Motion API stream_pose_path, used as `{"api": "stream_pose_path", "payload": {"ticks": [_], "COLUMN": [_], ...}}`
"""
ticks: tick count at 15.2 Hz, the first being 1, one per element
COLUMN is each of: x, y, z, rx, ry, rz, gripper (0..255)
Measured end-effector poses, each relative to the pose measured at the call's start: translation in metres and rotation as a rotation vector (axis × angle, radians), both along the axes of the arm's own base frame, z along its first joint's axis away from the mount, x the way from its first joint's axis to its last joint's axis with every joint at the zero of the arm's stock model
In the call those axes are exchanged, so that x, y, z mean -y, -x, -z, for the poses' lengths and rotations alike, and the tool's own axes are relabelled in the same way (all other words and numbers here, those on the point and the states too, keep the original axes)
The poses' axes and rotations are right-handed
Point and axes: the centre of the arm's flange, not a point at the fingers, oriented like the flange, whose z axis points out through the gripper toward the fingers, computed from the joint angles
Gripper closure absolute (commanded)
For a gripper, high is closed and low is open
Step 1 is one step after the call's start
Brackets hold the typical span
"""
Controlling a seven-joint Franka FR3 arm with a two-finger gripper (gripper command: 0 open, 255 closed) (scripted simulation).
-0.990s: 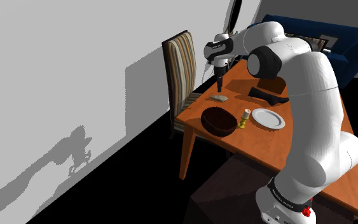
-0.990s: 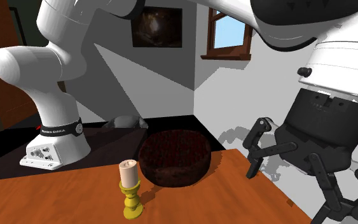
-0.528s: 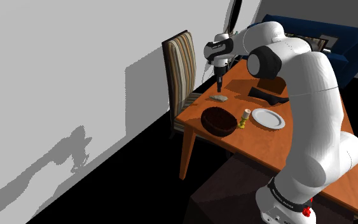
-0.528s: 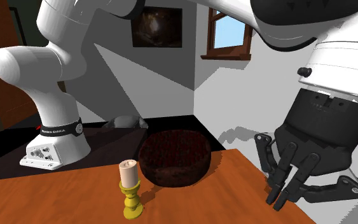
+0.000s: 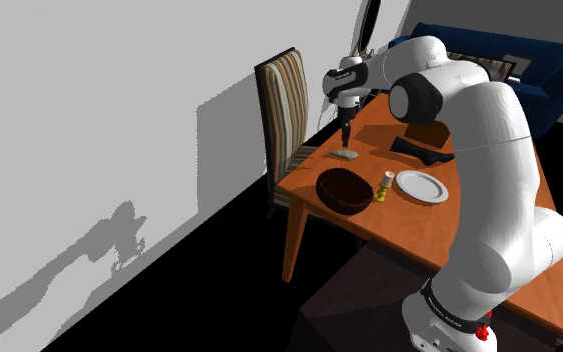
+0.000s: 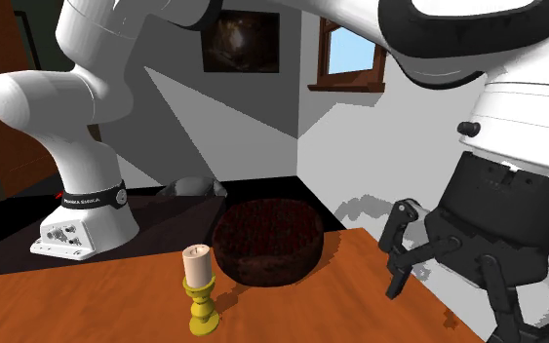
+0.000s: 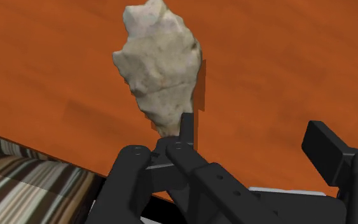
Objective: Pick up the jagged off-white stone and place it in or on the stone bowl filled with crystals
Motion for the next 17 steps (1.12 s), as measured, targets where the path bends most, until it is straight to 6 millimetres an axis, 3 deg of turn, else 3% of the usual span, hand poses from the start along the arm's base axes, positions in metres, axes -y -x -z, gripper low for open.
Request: {"api": "stream_pose_path", "payload": {"ticks": [6, 14, 17], "x": [0.042, 0.047, 0.047], "y": [0.003, 0.004, 0.003], "z": [0.045, 0.085, 0.089], "rx": [0.171, 0.192, 0.192], "ry": [0.005, 0.007, 0.007], "rz": [-0.037, -0.042, -0.042], "gripper": [0, 0, 0]}}
